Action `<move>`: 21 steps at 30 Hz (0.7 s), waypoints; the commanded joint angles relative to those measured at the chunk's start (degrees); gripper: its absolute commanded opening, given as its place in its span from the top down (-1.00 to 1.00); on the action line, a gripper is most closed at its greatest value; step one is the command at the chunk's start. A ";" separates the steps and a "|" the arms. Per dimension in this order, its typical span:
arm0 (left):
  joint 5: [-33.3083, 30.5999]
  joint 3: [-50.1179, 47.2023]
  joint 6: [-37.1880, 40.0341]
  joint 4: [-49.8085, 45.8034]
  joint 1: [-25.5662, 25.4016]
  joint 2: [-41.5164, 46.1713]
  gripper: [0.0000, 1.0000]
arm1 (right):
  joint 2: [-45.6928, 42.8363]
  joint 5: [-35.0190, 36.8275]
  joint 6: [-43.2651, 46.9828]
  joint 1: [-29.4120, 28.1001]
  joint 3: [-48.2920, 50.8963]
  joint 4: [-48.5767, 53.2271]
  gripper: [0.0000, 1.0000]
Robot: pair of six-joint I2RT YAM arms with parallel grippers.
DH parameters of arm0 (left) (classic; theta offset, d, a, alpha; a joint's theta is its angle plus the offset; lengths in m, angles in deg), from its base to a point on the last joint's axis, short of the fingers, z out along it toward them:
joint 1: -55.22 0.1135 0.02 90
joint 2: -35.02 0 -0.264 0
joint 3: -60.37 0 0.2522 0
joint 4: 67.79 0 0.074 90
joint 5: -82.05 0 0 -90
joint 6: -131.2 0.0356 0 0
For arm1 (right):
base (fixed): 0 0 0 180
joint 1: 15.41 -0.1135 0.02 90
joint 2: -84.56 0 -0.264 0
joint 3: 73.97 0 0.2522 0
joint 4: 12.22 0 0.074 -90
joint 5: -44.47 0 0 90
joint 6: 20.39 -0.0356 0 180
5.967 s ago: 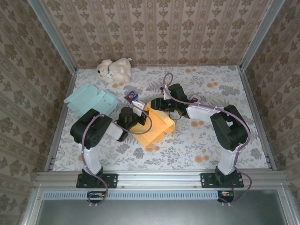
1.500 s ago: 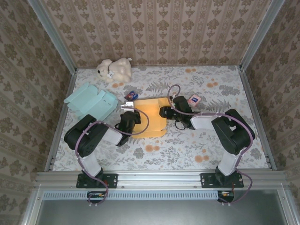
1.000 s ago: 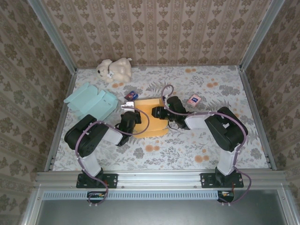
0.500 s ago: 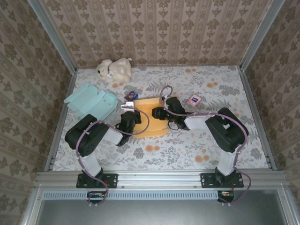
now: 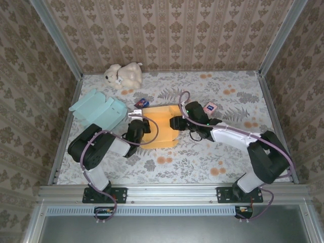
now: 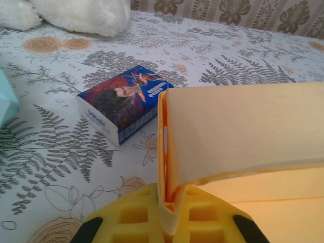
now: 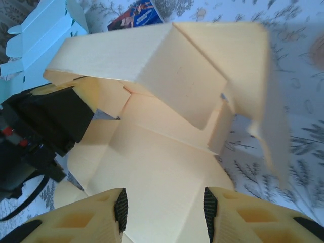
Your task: Fold the paper box
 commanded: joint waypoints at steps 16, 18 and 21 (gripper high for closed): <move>18.55 -6.24 7.97 12.58 4.78 1.64 1.00 | -7.38 -10.60 35.39 8.66 4.29 -0.35 0.17; 19.28 -6.24 7.43 12.85 5.25 1.64 1.00 | -7.20 -12.45 36.16 8.67 4.20 -0.83 0.17; 20.15 -6.24 7.01 12.72 5.84 1.96 1.00 | -4.28 -15.24 36.87 8.65 3.15 0.31 0.16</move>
